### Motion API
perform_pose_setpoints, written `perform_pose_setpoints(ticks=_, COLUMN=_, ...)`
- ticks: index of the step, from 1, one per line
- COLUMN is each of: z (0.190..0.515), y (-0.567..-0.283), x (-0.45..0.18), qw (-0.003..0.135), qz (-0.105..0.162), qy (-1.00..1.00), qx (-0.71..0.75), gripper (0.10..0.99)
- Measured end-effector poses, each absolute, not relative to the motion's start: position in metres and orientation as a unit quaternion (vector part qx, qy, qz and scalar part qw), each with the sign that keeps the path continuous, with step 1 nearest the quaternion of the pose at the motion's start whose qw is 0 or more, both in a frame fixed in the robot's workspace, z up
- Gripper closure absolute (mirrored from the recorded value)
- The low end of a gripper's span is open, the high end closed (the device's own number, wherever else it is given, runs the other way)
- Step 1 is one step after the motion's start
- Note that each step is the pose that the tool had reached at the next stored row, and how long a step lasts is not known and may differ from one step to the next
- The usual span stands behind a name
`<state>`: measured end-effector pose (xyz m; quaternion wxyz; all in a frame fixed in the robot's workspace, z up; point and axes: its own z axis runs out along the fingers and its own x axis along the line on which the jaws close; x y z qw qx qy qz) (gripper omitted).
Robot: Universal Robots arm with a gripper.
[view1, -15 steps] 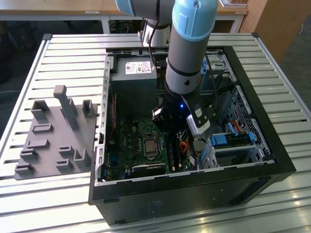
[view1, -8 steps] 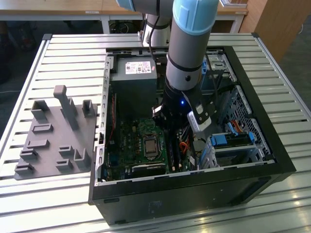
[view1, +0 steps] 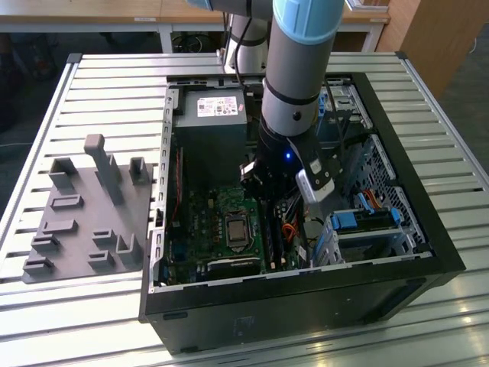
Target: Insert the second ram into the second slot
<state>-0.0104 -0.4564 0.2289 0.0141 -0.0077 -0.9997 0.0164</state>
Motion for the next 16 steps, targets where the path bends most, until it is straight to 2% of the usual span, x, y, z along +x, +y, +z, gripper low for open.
perform_pose_setpoints(ticks=1, z=0.228, y=-0.456, x=-0.01, qw=0.014, qz=0.016, qy=-1.0, qx=-0.008, gripper=0.98)
perform_pose_setpoints(ticks=16, z=0.217, y=-0.456, x=-0.01, qw=0.014, qz=0.017, qy=-1.0, qx=-0.008, gripper=0.98)
